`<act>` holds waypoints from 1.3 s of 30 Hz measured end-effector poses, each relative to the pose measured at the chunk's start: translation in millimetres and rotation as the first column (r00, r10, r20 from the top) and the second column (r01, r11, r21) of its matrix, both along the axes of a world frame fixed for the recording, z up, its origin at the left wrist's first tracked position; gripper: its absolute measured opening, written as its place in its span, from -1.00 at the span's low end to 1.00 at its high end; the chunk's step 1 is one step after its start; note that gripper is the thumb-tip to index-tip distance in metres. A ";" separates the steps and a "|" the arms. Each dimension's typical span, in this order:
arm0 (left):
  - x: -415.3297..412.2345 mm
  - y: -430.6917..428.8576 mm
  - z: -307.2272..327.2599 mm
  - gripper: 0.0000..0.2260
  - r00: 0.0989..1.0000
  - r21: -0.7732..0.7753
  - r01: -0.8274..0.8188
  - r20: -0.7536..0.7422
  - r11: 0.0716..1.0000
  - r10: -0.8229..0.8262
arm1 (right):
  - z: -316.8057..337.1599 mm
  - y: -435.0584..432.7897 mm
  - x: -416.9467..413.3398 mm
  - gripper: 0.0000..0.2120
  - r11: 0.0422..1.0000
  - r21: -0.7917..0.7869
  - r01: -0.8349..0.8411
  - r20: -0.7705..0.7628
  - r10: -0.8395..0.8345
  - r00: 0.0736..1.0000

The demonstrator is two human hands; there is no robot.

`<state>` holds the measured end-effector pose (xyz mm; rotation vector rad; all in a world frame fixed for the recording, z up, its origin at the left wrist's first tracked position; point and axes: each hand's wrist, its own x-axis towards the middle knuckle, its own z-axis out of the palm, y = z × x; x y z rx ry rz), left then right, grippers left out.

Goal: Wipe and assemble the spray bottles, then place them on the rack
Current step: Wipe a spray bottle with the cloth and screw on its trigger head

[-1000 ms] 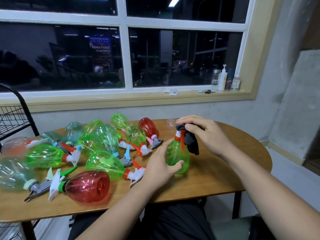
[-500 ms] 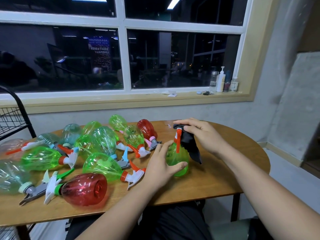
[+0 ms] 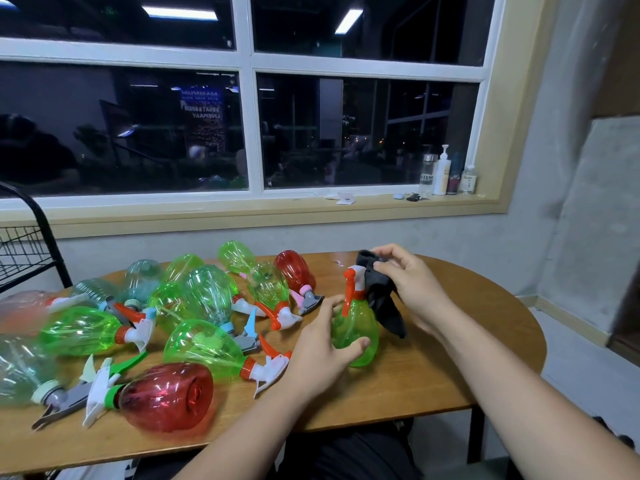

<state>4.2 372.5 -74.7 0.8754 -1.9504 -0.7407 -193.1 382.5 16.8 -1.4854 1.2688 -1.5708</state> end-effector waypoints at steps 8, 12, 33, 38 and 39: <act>-0.4 -2.3 -0.2 -0.42 1.000 -0.031 -0.002 -0.020 1.000 0.002 | -19.1 -6.6 8.2 -0.74 0.992 0.080 -0.096 0.464 0.048 0.885; 0.6 -2.2 0.0 -0.41 1.000 -0.019 0.001 -0.019 1.000 -0.001 | -27.6 -6.8 7.2 -0.69 0.981 0.109 -0.160 0.559 0.073 0.826; 0.7 -1.7 3.3 -0.36 1.000 -0.001 0.020 -0.024 1.000 -0.020 | -29.8 2.8 16.1 -0.83 0.999 -0.030 0.029 0.445 -0.012 0.895; -0.2 -4.0 0.7 -0.32 1.000 -0.008 0.023 -0.008 1.000 -0.023 | -42.0 11.1 17.1 -0.87 0.994 -0.079 0.070 0.232 -0.050 0.971; -0.5 -3.8 -0.1 -0.31 1.000 -0.009 0.022 -0.007 1.000 -0.022 | -44.9 13.5 16.2 -0.87 0.993 -0.088 0.079 0.187 -0.061 0.980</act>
